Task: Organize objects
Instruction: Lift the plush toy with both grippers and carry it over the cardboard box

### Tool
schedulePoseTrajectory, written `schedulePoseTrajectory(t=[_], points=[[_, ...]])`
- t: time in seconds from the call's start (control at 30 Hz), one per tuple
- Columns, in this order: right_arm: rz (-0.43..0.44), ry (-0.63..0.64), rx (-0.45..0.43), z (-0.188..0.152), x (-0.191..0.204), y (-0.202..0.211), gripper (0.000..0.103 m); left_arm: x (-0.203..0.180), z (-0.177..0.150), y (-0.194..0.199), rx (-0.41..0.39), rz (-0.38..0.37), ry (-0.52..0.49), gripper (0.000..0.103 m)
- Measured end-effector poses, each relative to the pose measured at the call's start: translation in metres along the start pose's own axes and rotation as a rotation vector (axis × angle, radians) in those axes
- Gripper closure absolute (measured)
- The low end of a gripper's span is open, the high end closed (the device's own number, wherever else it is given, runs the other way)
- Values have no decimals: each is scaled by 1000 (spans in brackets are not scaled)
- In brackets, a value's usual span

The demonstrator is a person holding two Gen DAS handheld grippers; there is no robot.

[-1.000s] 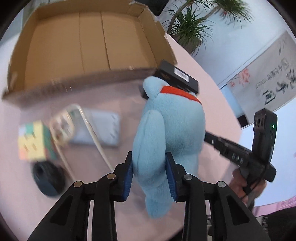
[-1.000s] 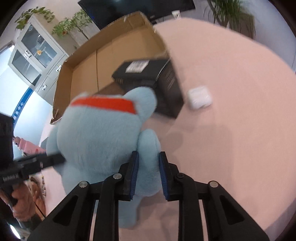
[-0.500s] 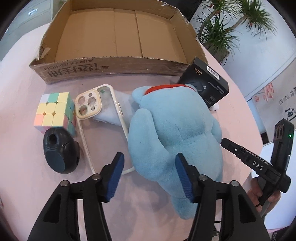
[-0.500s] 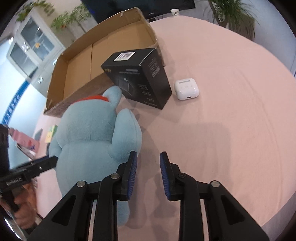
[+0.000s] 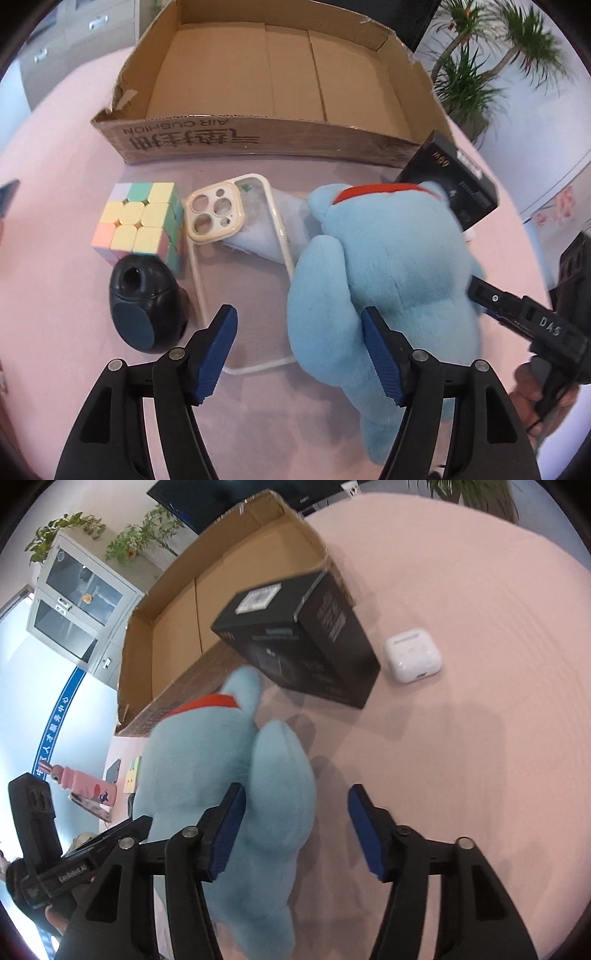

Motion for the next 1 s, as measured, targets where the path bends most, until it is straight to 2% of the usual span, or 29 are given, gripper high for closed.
schedulePoseTrajectory(t=[0.03, 0.17, 0.27, 0.3, 0.43, 0.6, 0.73, 0.83, 0.9, 1.0], points=[[8, 2, 19, -2, 2, -6, 58, 1, -1, -2, -8, 13, -9, 35], [-9, 77, 3, -6, 19, -7, 74, -4, -4, -9, -9, 2, -8, 53], [-93, 182, -21, -6, 32, -4, 75, -7, -5, -15, -5, -19, -1, 65], [-120, 208, -30, -7, 36, -4, 75, -4, -7, -11, -11, -20, -2, 66], [-225, 280, -75, -6, 41, -5, 75, -9, -6, -15, -75, 21, -5, 66], [-295, 327, -142, -8, 42, -4, 75, -17, -5, -22, -126, 114, -29, 66], [-310, 304, -167, -9, 35, -3, 74, -20, -4, -24, -164, 135, -42, 66], [-352, 325, -167, -8, 35, -2, 70, -17, -5, -24, -198, 145, -36, 64], [-366, 317, -170, -7, 34, -3, 70, -15, -5, -24, -215, 153, -22, 56], [-368, 342, -165, -7, 38, -3, 74, -15, -4, -24, -233, 150, -41, 57]])
Point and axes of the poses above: each gripper's, at about its wrist camera, not at the fingertips, and y roughly against the way its jaws point, x to its left, z to its top, the point moved 10 cm from there along -y, roughly the way its jaws point, and after that the axes turned 4 degrees about y, right-handed, at the moved point
